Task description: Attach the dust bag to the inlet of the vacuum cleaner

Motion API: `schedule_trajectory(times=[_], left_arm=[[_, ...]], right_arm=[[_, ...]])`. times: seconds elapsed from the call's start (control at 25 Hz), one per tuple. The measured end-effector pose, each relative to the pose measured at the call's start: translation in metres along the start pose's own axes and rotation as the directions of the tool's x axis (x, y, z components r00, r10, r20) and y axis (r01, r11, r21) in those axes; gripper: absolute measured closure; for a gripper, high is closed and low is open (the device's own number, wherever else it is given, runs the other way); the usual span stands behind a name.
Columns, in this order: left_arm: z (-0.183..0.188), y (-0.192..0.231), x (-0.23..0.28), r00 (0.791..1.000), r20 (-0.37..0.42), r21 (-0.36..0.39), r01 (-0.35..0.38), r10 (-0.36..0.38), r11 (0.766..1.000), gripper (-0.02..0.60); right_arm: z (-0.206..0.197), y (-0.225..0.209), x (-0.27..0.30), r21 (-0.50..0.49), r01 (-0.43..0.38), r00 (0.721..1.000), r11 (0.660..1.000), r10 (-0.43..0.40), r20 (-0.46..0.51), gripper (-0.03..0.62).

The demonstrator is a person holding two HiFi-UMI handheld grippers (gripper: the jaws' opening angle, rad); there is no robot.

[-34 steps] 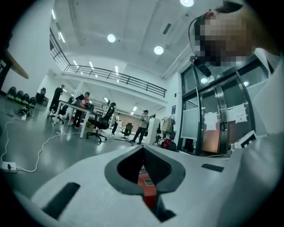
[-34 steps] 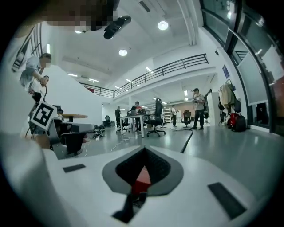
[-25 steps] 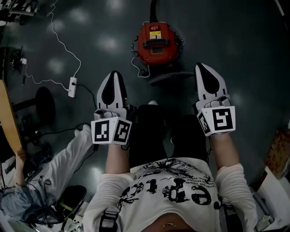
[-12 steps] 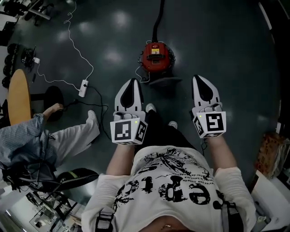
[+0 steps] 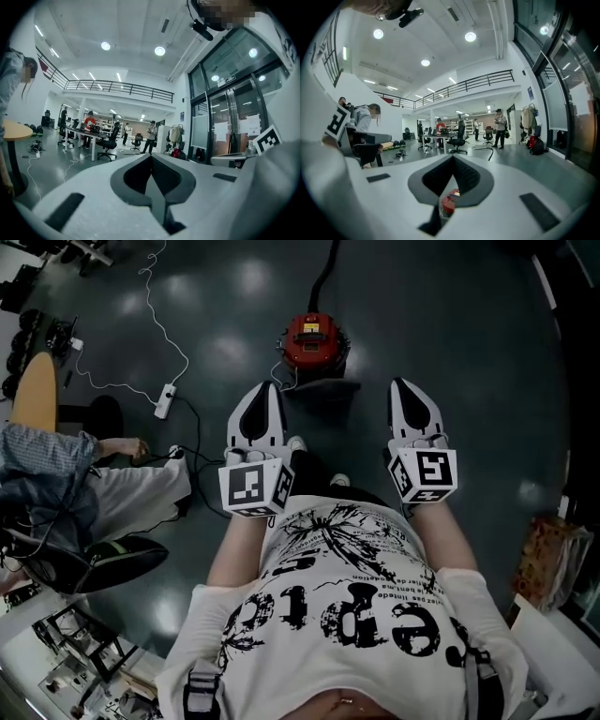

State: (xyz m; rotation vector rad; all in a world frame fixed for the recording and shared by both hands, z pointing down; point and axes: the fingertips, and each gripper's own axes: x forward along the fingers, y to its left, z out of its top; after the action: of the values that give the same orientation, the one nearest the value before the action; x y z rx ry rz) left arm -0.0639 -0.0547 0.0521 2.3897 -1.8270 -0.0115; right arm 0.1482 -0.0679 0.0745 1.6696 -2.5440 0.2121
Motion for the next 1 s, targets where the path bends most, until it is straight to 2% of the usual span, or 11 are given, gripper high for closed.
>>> schedule_trajectory(times=[0.24,0.52,1.0], left_arm=[[0.004,-0.013,-0.007,1.0,0.01,0.009,0.006,-0.007,1.0,0.577],[0.009,-0.031,-0.009,0.997,0.011,0.102,0.077,-0.079,0.992,0.577],[-0.011,-0.024,-0.008,0.997,-0.044,0.078,0.065,-0.061,0.995,0.577]], right_arm=[[0.012,0.009,-0.013,-0.058,-0.031,0.999,0.998,0.032,0.015,0.592],[0.014,0.011,-0.019,-0.054,-0.035,0.999,0.998,0.037,0.026,0.592],[0.002,0.009,-0.016,-0.045,-0.037,0.999,0.998,0.037,0.001,0.592]])
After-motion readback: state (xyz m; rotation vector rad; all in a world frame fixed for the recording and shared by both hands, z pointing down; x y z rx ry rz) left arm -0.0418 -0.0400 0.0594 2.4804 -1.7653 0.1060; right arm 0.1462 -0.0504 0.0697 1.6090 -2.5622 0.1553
